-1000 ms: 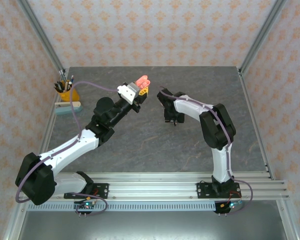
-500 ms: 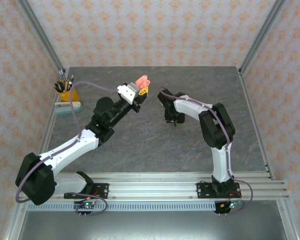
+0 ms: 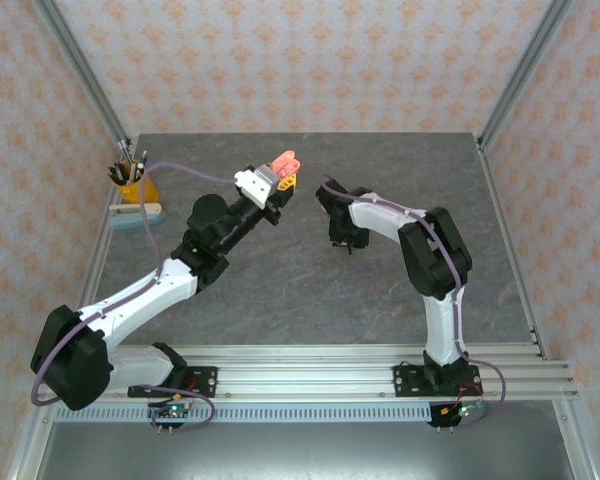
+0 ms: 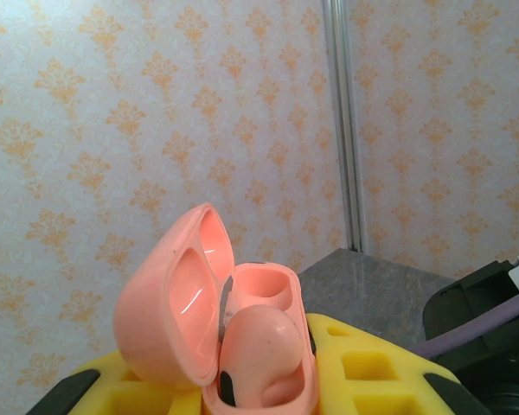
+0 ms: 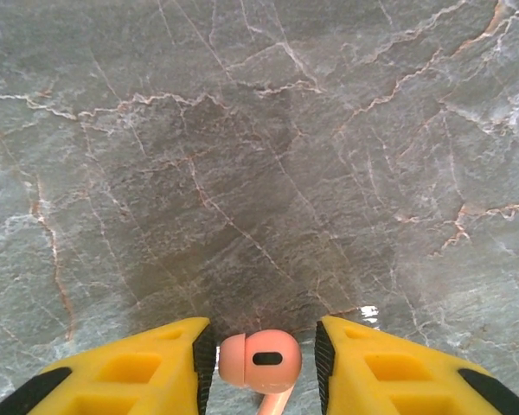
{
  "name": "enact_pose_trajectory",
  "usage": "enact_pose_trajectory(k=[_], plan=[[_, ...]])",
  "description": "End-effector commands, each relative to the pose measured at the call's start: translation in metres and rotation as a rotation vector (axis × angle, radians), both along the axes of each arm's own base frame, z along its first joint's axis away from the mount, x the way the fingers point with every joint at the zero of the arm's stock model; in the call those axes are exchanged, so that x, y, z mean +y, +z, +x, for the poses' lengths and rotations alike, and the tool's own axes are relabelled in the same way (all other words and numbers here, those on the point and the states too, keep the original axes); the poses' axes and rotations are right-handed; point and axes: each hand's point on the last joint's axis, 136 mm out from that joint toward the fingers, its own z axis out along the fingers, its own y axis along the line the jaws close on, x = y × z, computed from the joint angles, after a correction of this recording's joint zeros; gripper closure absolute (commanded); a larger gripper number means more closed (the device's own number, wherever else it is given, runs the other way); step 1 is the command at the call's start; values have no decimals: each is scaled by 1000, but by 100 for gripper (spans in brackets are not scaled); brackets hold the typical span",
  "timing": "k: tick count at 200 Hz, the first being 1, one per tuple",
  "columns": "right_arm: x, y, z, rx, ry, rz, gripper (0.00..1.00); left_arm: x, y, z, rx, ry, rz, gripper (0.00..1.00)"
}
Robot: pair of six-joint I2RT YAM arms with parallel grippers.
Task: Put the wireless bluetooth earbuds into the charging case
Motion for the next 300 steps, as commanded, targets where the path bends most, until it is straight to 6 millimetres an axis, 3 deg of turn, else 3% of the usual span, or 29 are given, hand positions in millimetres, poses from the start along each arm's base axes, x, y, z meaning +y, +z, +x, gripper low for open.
enact_pose_trajectory(k=[1,103,187,209,235,300], plan=[[-11,-10,-16,55,-19,-22,62,10,22,-2,-60,26,-34,100],[-17,-2,-17,44,-47,38,73,9,25,-1,-64,26,-34,100],[-14,42,-8,-111,-48,120,74,9,26,-1,-65,24,-36,100],[-14,68,-3,-193,-44,152,74,9,26,-1,-66,22,-34,100],[-15,116,2,-326,-35,203,74,8,27,-1,-69,16,-29,100],[-17,286,3,-737,72,343,72,-3,34,-1,-75,-34,-27,100]])
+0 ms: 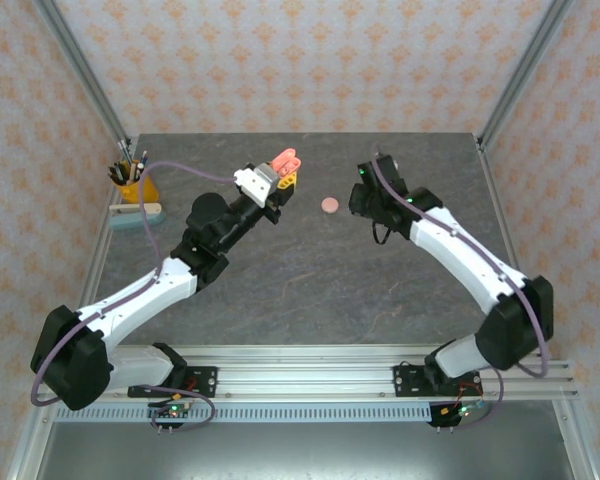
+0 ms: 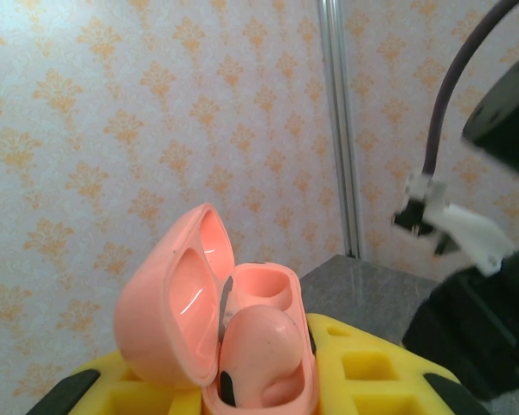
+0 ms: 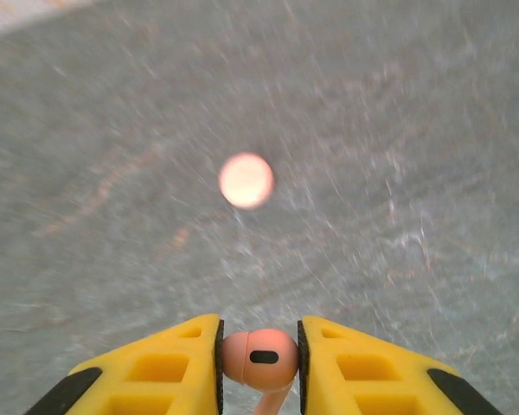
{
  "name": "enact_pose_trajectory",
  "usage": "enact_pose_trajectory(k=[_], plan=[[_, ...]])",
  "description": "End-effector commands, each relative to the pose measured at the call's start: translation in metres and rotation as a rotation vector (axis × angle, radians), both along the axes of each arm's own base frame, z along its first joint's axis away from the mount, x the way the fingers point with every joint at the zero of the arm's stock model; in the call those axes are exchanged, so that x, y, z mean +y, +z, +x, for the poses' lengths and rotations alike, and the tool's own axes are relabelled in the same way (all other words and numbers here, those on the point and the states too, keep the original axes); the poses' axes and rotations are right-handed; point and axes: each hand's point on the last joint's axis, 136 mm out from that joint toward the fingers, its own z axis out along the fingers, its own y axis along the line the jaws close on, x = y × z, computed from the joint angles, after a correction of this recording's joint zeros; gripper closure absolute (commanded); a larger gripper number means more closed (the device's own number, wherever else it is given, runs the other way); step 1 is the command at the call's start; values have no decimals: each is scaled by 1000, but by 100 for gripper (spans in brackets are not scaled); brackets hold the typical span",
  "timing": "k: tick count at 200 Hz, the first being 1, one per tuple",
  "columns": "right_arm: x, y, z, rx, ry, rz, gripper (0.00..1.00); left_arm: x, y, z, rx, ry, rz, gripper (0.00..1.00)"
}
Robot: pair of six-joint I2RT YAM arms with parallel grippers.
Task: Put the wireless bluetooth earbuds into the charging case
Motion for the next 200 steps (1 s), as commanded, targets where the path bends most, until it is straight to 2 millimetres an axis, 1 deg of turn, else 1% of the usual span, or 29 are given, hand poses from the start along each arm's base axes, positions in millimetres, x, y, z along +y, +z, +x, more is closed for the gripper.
enact_pose_trajectory(k=[1,22,39,64,85,113,132,157,200], plan=[[-6,72,4,-199,19,20,72,-1,26,0,-60,-21,-21,100],[-2,121,0,-318,67,63,72,-5,26,1,-58,-42,-20,100],[2,152,-4,-388,102,96,71,-9,27,2,-52,-56,-24,100],[8,186,-7,-461,137,145,71,-13,28,5,-46,-70,-26,100],[17,205,-10,-501,178,209,70,-18,29,6,-45,-88,-29,100],[35,221,-14,-541,260,297,70,-24,33,7,-43,-117,-34,100],[45,226,-17,-570,317,328,70,-29,35,6,-41,-140,-31,100],[54,230,-21,-602,367,349,70,-32,39,6,-39,-154,-27,100],[67,230,-25,-621,424,374,70,-37,41,10,-13,-164,-22,100]])
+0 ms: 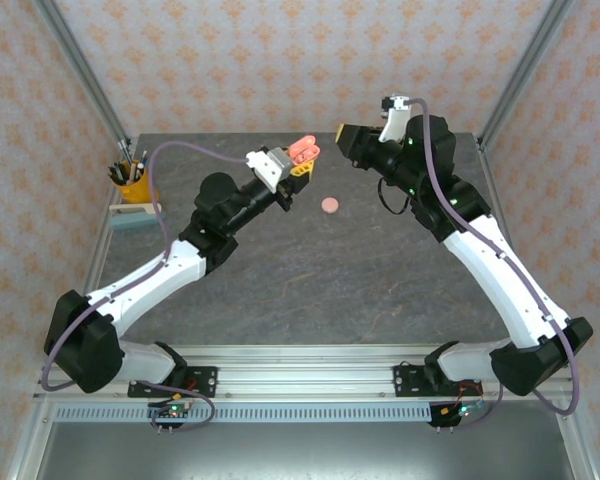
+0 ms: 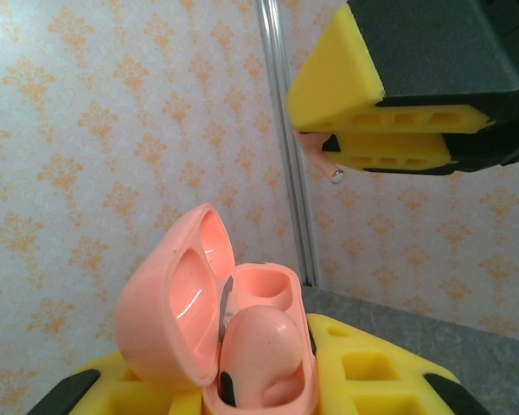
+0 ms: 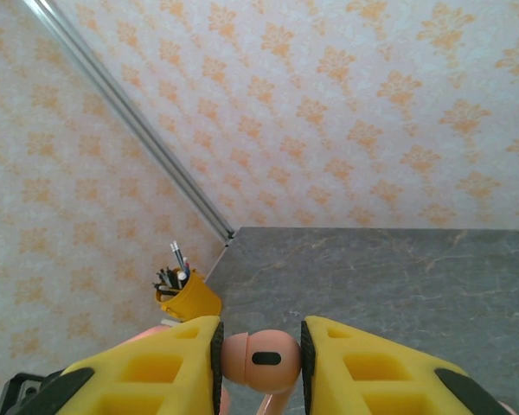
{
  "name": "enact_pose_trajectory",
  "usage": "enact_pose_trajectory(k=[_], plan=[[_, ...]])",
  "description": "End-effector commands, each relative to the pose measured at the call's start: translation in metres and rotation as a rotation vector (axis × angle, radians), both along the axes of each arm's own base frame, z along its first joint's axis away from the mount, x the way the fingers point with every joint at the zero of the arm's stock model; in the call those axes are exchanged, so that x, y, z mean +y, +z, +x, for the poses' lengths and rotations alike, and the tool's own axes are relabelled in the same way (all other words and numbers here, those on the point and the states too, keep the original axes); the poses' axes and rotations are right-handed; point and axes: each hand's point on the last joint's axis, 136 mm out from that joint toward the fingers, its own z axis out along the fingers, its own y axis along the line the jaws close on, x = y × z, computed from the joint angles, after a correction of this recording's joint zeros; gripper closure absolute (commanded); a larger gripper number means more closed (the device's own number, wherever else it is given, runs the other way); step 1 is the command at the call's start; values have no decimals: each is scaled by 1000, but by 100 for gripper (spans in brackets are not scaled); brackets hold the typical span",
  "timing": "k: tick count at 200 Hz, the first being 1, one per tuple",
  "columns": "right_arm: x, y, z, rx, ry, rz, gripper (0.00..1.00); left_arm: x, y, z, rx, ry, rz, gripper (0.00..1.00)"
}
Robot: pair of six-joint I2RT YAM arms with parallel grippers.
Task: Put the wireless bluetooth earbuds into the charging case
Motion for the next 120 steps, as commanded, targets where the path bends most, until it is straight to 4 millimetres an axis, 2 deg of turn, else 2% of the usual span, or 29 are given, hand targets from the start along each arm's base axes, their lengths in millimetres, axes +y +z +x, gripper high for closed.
enact_pose_trajectory(k=[1,46,120], plan=[[12,20,-10,-84,69,30,70,-4,12,1,7,-24,-11,100],[23,20,-11,-87,96,31,70,-12,11,4,42,-42,-7,100],[39,3,-3,-58,117,-5,71,-15,13,3,60,-57,-21,100]])
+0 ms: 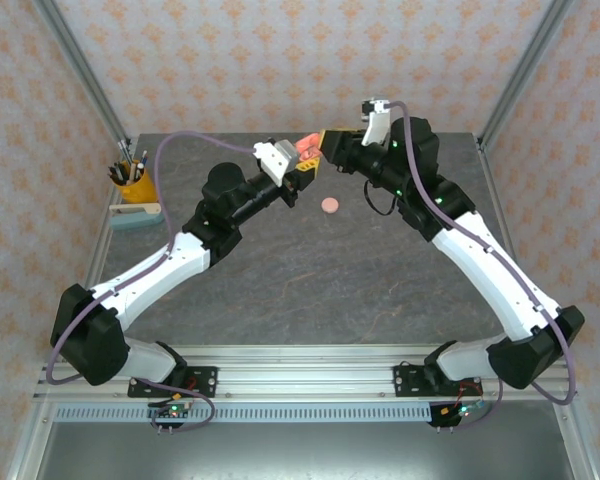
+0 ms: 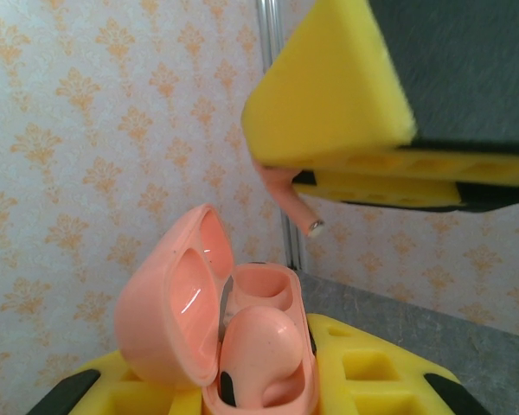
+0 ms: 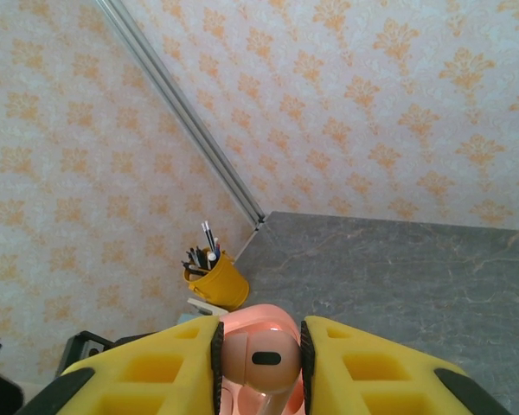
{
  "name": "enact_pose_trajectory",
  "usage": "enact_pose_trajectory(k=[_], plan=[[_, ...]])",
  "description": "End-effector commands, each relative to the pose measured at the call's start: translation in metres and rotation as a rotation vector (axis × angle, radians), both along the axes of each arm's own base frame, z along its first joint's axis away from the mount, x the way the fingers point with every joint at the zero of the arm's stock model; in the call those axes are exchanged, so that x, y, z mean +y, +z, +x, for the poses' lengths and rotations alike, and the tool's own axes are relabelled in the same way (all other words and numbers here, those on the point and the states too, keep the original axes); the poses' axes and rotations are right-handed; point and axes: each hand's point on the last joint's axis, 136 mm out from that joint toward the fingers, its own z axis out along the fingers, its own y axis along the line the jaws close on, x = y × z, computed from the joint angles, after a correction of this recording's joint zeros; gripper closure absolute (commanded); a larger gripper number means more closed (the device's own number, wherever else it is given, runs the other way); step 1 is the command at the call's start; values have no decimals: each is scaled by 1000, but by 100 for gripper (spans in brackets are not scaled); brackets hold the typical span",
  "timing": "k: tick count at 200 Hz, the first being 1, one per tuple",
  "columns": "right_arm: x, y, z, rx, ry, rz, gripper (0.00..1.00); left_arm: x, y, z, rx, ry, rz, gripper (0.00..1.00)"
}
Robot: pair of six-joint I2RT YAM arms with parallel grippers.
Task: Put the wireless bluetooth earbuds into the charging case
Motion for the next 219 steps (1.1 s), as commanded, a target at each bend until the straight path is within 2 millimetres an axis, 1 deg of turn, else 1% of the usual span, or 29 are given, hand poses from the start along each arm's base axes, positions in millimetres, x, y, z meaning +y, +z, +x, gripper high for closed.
enact_pose_trajectory(k=[1,53,71,110,136,181,197,219], plan=[[6,11,0,-46,18,6,71,-5,18,-7,-21,-37,-29,100],[8,2,6,-34,7,-15,71,-6,19,-10,-24,-43,-32,100],[5,-2,8,-34,-10,-28,71,-7,18,-10,-23,-44,-32,100],[5,-8,9,-35,-11,-56,72,-7,21,-12,-27,-47,-36,100],[9,-13,6,-52,12,-93,73,-7,23,-12,-24,-48,-43,100],[21,-28,-6,-104,41,-225,74,-7,25,-11,-16,-46,-56,100],[22,-33,-7,-117,30,-265,74,-7,26,-10,-16,-45,-58,100],[18,-38,-5,-128,1,-298,75,-6,26,-11,-18,-44,-59,100]])
